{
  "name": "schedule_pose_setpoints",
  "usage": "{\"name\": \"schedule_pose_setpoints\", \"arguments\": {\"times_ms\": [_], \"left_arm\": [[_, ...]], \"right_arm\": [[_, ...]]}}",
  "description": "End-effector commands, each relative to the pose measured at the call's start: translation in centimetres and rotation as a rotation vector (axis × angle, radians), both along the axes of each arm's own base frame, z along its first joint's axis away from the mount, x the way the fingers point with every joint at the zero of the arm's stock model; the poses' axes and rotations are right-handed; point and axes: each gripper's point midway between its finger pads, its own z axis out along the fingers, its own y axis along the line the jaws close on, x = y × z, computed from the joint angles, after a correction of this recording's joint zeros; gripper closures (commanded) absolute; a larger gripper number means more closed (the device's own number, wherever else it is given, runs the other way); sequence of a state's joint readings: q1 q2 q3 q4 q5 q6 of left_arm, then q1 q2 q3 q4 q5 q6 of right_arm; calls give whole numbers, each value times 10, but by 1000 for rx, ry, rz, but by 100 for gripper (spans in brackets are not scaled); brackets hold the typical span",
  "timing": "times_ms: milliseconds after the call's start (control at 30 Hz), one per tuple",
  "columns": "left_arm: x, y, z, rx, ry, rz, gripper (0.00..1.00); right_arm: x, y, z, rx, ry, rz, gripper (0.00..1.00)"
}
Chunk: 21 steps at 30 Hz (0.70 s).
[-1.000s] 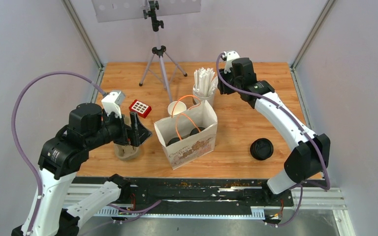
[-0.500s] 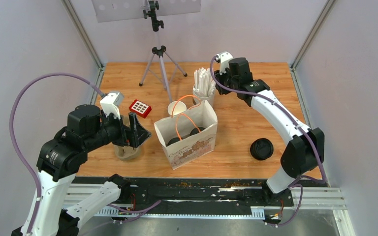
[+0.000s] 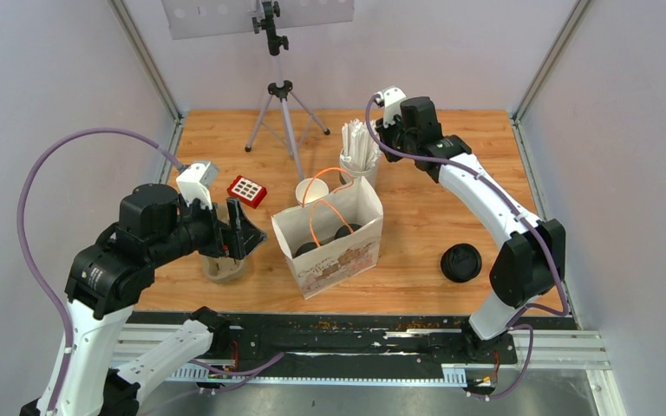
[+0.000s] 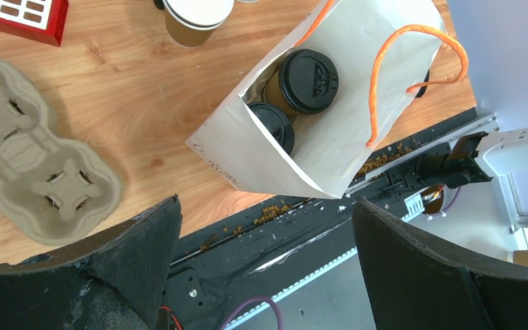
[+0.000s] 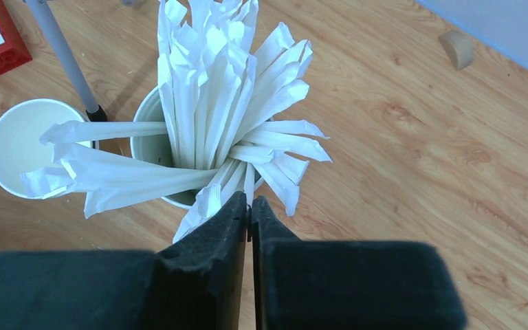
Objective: Pack the takeout coffee
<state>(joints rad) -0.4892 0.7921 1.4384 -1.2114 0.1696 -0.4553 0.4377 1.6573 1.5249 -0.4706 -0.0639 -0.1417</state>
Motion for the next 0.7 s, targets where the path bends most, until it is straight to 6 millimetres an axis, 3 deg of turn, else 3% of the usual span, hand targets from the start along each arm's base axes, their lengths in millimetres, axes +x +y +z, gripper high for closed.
{"name": "schedule_pose_setpoints", "arguments": {"times_ms": [0, 267, 433, 667], "left_arm": [[4, -2, 7, -25, -26, 7, 0], [4, -4, 6, -42, -31, 12, 0], [7, -5, 7, -49, -41, 14, 0], [12, -5, 8, -49, -50, 31, 0]], "right_arm": [[12, 7, 34, 31, -98, 29, 97], [-1, -3, 60, 40, -86, -8, 100], [-18, -16, 94, 76, -107, -66, 100], [-56, -46, 142, 116, -121, -174, 100]]}}
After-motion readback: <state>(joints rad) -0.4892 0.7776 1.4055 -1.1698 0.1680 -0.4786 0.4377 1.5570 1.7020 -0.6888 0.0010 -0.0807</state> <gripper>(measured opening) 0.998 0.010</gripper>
